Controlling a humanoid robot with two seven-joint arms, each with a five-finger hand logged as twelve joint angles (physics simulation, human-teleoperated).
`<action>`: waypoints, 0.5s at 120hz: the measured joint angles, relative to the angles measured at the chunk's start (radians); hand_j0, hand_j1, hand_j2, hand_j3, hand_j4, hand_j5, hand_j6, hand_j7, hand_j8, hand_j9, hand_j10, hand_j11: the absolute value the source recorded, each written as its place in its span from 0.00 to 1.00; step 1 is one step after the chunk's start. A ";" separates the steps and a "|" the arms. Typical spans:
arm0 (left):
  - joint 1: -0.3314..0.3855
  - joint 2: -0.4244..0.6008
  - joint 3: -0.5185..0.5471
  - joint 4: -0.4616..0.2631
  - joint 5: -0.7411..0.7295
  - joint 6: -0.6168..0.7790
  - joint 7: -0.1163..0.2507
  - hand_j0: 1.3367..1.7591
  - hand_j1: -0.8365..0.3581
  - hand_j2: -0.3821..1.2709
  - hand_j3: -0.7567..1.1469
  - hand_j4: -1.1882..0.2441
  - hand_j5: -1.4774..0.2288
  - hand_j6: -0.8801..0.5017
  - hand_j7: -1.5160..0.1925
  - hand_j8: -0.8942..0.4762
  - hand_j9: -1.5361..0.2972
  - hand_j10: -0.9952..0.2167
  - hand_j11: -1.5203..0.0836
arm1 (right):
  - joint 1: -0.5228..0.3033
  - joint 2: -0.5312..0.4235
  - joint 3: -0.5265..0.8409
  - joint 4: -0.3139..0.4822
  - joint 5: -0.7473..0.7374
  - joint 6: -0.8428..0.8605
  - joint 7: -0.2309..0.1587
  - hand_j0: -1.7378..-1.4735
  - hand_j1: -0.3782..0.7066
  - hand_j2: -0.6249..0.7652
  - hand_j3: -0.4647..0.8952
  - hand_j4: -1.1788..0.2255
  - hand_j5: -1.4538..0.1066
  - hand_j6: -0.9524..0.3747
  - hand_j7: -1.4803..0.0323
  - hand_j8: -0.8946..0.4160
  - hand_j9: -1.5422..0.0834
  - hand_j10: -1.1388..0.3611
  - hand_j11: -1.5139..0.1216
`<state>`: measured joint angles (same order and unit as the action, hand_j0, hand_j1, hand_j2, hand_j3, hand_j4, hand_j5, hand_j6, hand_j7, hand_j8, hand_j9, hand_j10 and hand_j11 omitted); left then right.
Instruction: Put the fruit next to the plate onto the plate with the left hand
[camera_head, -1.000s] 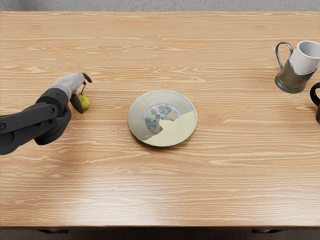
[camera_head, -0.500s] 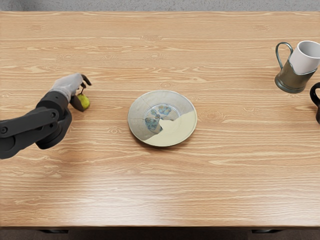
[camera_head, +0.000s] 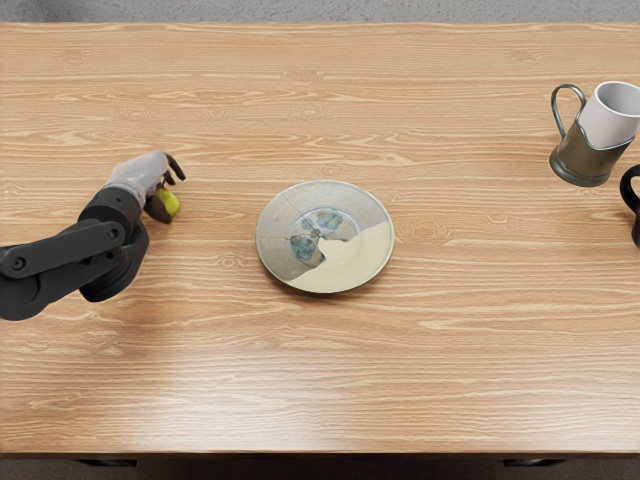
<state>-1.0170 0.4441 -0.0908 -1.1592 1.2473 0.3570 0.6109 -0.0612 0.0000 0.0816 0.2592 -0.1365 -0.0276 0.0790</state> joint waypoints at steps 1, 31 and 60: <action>0.001 0.000 0.000 0.000 0.000 0.000 0.000 0.76 0.51 0.30 0.40 0.49 0.50 0.29 0.52 0.30 0.49 0.42 0.56 | 0.000 0.000 0.000 0.000 0.000 0.000 0.000 0.30 0.04 0.45 0.34 0.83 0.92 0.71 0.97 0.67 0.94 0.75 0.91; 0.000 -0.001 0.011 0.000 -0.006 -0.002 0.000 0.76 0.47 0.31 0.40 0.47 0.46 0.26 0.48 0.29 0.46 0.39 0.51 | 0.000 0.000 0.000 0.000 0.000 0.000 0.000 0.30 0.04 0.45 0.34 0.83 0.92 0.71 0.97 0.67 0.94 0.75 0.91; 0.000 -0.001 0.011 0.000 -0.008 -0.006 0.000 0.75 0.43 0.36 0.40 0.43 0.41 0.27 0.43 0.33 0.41 0.34 0.45 | 0.000 0.000 0.000 0.000 0.000 0.000 0.000 0.30 0.04 0.45 0.34 0.83 0.92 0.71 0.97 0.67 0.94 0.75 0.91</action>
<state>-1.0170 0.4433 -0.0793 -1.1597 1.2390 0.3511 0.6111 -0.0614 0.0000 0.0816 0.2592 -0.1365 -0.0276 0.0789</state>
